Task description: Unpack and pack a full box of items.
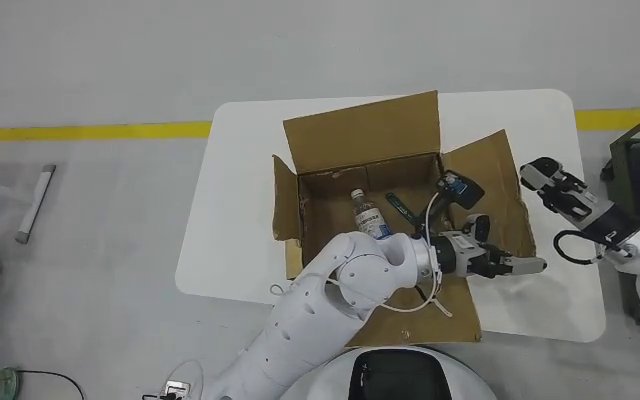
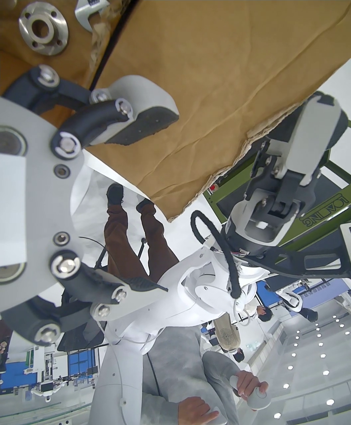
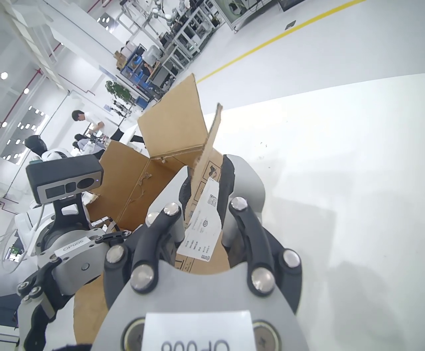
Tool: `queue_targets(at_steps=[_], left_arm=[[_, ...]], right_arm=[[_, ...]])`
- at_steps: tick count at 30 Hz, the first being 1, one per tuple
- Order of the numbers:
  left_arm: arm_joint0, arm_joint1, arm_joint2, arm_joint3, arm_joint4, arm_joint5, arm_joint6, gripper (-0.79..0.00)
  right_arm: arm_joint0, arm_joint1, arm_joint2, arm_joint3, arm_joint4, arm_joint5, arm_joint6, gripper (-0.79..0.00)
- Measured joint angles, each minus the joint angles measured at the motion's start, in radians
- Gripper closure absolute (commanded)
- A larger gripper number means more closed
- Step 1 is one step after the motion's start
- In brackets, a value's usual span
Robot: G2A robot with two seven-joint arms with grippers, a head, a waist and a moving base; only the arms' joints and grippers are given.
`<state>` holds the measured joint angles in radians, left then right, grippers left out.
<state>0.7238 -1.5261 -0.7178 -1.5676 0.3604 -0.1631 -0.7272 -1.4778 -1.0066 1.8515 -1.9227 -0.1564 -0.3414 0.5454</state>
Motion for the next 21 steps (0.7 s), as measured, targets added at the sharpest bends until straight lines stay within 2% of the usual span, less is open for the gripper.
queue_targets(at_steps=[8, 10, 12, 13, 14, 18, 21], left_arm=[[-0.002, -0.006, 0.003, 0.003, 0.000, -0.006, -0.005, -0.785], [-0.002, -0.007, 0.003, 0.004, 0.001, -0.005, -0.005, -0.785], [-0.001, -0.008, 0.003, 0.004, 0.002, -0.005, -0.005, -0.785], [0.000, -0.008, 0.003, 0.004, 0.003, -0.005, -0.005, -0.785], [0.000, -0.008, 0.001, 0.003, 0.004, -0.005, -0.005, -0.785], [0.007, -0.005, -0.016, -0.012, 0.014, -0.005, -0.004, -0.785], [0.023, 0.008, -0.058, -0.050, 0.053, -0.004, -0.012, -0.785]], right_arm=[[-0.003, 0.003, -0.019, -0.009, -0.023, -0.004, 0.036, -0.234], [0.002, 0.003, -0.031, -0.004, -0.029, -0.001, 0.042, -0.203], [0.008, 0.004, -0.041, 0.002, -0.037, 0.000, 0.046, -0.105], [0.010, 0.004, -0.043, 0.004, -0.040, 0.001, 0.046, -0.025], [0.011, 0.004, -0.046, 0.007, -0.044, 0.005, 0.048, 0.000], [0.015, 0.004, -0.053, 0.013, -0.048, 0.031, 0.037, 0.000], [0.011, 0.002, -0.055, 0.016, -0.044, 0.046, 0.013, 0.000]])
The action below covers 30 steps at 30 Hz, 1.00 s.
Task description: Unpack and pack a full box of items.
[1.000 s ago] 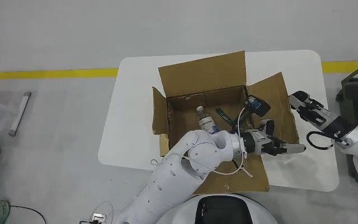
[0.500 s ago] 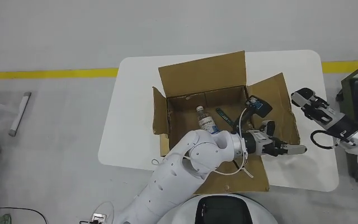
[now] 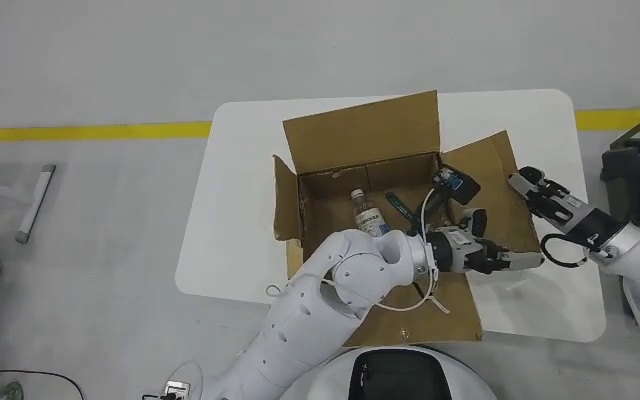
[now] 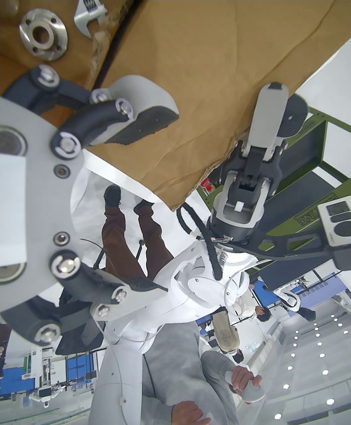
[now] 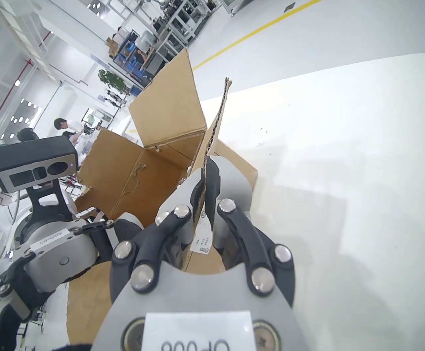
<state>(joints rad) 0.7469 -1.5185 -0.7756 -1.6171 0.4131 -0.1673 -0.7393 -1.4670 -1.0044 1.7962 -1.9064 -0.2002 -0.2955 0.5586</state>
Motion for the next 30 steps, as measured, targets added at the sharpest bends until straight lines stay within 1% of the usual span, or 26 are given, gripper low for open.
queue_targets(at_steps=[4, 8, 11, 13, 15, 19, 27, 28, 30], left_arm=[[0.052, 0.031, -0.089, -0.095, 0.134, 0.012, -0.001, -0.785], [0.139, 0.067, -0.211, -0.228, 0.301, 0.049, -0.012, -0.785], [0.203, 0.087, -0.287, -0.308, 0.416, 0.066, -0.029, -0.785], [0.239, 0.096, -0.322, -0.341, 0.445, 0.069, -0.046, -0.785], [0.269, 0.105, -0.356, -0.356, 0.487, 0.072, -0.057, -0.785], [0.295, 0.115, -0.391, -0.362, 0.570, 0.092, -0.045, -0.785], [0.296, 0.125, -0.419, -0.383, 0.675, 0.111, -0.046, -0.785], [0.295, 0.127, -0.422, -0.381, 0.704, 0.113, -0.053, -0.785], [0.292, 0.133, -0.422, -0.376, 0.814, 0.117, -0.071, -0.785]], right_arm=[[-0.013, -0.003, 0.007, 0.003, 0.004, 0.021, -0.051, 0.000], [-0.028, -0.007, 0.018, -0.002, 0.007, 0.041, -0.103, 0.000], [-0.043, -0.009, 0.025, -0.011, -0.003, 0.055, -0.132, 0.000], [-0.055, -0.010, 0.028, -0.016, -0.008, 0.066, -0.149, 0.000], [-0.068, -0.012, 0.028, -0.022, -0.013, 0.073, -0.162, 0.000], [-0.091, -0.015, 0.031, -0.037, -0.036, 0.092, -0.186, 0.000], [-0.155, -0.020, 0.056, -0.055, -0.061, 0.100, -0.210, 0.000], [-0.160, -0.021, 0.056, -0.056, -0.063, 0.100, -0.209, 0.000], [-0.168, -0.022, 0.054, -0.060, -0.065, 0.100, -0.210, 0.000]])
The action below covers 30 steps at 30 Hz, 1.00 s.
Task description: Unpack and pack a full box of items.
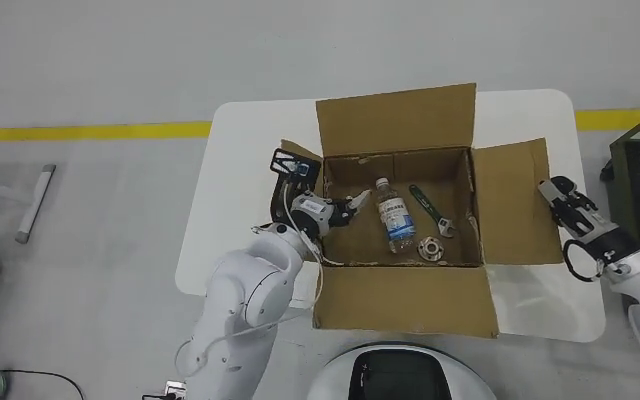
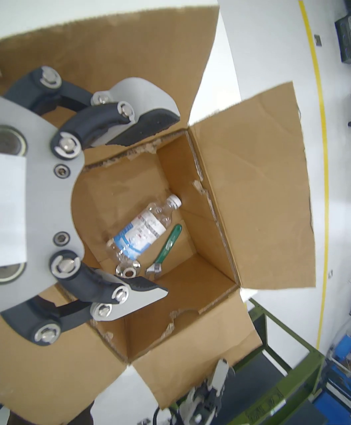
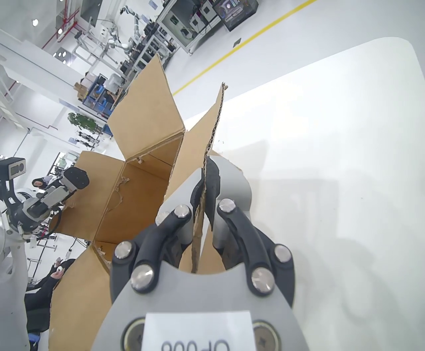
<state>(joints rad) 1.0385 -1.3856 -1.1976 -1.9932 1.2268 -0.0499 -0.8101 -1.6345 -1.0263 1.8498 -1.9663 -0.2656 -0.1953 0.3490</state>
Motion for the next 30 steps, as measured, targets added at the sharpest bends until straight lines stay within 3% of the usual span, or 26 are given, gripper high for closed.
queue_targets(at_steps=[3, 30], left_arm=[[0.009, 0.002, 0.007, 0.002, 0.115, 0.026, -0.005, -0.785], [0.024, 0.001, -0.020, 0.097, 0.110, 0.076, 0.004, -0.785]], right_arm=[[-0.006, -0.001, -0.003, -0.006, -0.006, -0.001, 0.004, 0.000], [0.022, -0.007, -0.042, 0.030, -0.049, 0.006, 0.059, 0.000]])
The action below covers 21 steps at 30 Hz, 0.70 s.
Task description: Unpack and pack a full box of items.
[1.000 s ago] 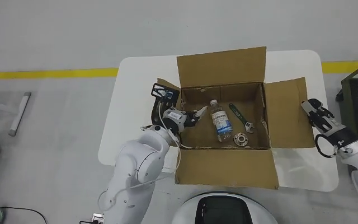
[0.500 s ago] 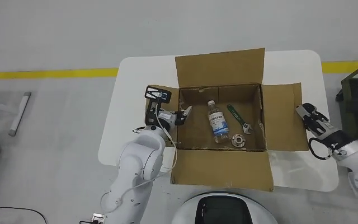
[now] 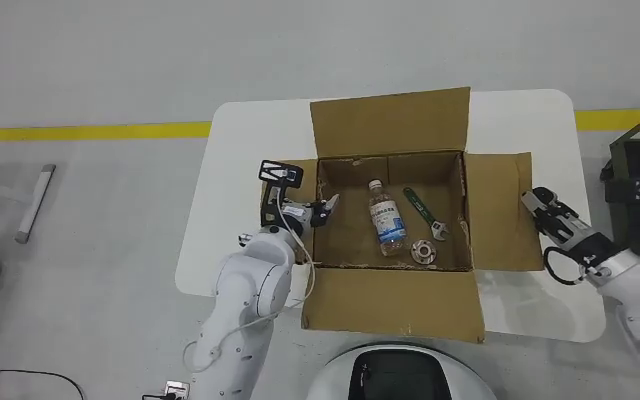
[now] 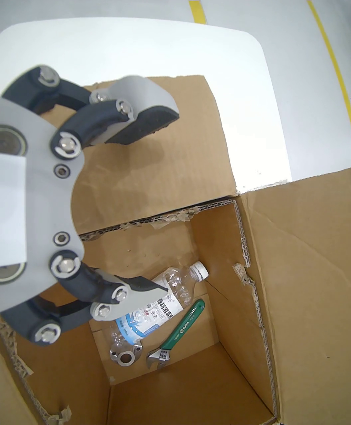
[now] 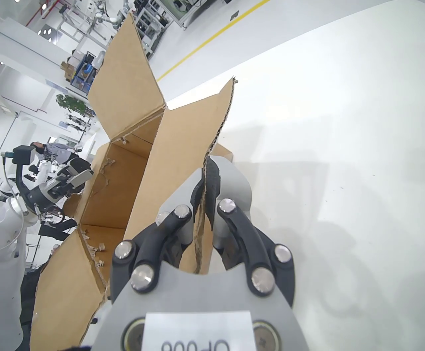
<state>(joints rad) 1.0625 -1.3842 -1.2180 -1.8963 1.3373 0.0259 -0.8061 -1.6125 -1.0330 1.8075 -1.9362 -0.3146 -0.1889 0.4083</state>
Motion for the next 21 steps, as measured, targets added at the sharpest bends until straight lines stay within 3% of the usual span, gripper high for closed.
queue_targets(at_steps=[3, 4, 5, 6, 14, 21], left_arm=[[-0.007, -0.002, 0.005, -0.025, -0.021, -0.010, 0.006, -0.785], [-0.011, -0.002, 0.009, -0.035, -0.025, -0.016, 0.007, -0.785], [-0.016, -0.003, 0.016, -0.051, -0.029, -0.022, 0.008, -0.785], [-0.021, -0.004, 0.022, -0.063, -0.033, -0.026, 0.007, -0.785], [-0.083, -0.020, 0.157, -0.139, -0.083, -0.073, -0.070, -0.785], [-0.125, -0.047, 0.283, -0.018, -0.207, -0.065, -0.040, -0.785]], right_arm=[[0.000, -0.001, 0.005, -0.009, 0.005, -0.002, -0.001, 0.000], [0.000, -0.001, 0.009, -0.015, 0.007, -0.004, -0.003, -0.139], [-0.002, -0.001, 0.016, -0.023, 0.007, -0.004, -0.005, -0.486], [-0.003, -0.001, 0.022, -0.030, 0.004, -0.005, -0.006, -0.785], [-0.034, -0.002, 0.075, -0.085, -0.058, 0.022, -0.040, -0.785], [-0.070, -0.006, 0.101, -0.119, -0.189, 0.009, -0.137, -0.785]])
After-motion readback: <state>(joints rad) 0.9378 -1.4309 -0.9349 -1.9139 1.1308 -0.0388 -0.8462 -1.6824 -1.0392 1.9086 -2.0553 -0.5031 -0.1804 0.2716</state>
